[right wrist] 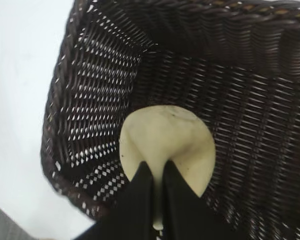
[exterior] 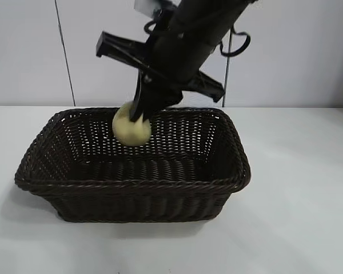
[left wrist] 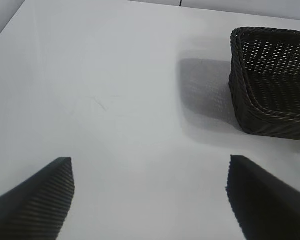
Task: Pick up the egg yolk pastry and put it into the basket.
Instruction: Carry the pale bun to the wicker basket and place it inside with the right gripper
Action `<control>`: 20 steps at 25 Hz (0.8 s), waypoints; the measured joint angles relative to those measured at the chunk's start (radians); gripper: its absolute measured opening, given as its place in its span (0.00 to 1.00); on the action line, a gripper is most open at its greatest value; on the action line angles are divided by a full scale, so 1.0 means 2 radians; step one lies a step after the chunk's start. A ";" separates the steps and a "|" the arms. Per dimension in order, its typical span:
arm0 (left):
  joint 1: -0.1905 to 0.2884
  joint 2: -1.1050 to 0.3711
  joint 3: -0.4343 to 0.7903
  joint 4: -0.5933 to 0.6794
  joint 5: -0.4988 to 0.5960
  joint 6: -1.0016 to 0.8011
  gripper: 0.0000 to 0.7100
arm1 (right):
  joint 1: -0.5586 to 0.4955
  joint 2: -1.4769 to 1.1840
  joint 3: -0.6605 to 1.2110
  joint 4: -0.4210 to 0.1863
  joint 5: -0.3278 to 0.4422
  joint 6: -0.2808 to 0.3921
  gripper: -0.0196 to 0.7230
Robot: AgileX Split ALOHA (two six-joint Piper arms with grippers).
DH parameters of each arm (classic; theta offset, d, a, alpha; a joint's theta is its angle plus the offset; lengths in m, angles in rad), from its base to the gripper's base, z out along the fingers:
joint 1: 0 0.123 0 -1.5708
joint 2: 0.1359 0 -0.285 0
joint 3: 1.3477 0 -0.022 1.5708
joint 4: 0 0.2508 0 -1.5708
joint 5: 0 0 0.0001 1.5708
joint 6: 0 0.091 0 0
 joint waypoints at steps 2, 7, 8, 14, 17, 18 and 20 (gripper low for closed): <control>0.000 0.000 0.000 0.000 0.000 0.000 0.85 | 0.000 0.020 0.000 0.003 -0.003 0.000 0.06; 0.000 0.000 0.000 0.000 0.000 0.000 0.85 | 0.000 0.046 0.000 0.004 -0.007 0.000 0.06; 0.000 0.000 0.000 0.000 0.000 0.000 0.85 | 0.000 0.046 0.000 0.004 -0.007 0.000 0.08; 0.000 0.000 0.000 0.000 0.000 0.000 0.85 | 0.000 0.046 0.000 0.004 -0.008 0.000 0.49; 0.000 0.000 0.000 0.000 0.000 0.000 0.85 | 0.000 0.044 -0.002 0.000 -0.001 0.000 0.68; 0.000 0.000 0.000 0.000 0.000 0.000 0.85 | 0.000 0.041 -0.005 -0.006 0.007 0.000 0.70; 0.000 0.000 0.000 0.000 0.000 0.000 0.85 | 0.001 0.033 -0.022 -0.024 0.033 0.005 0.72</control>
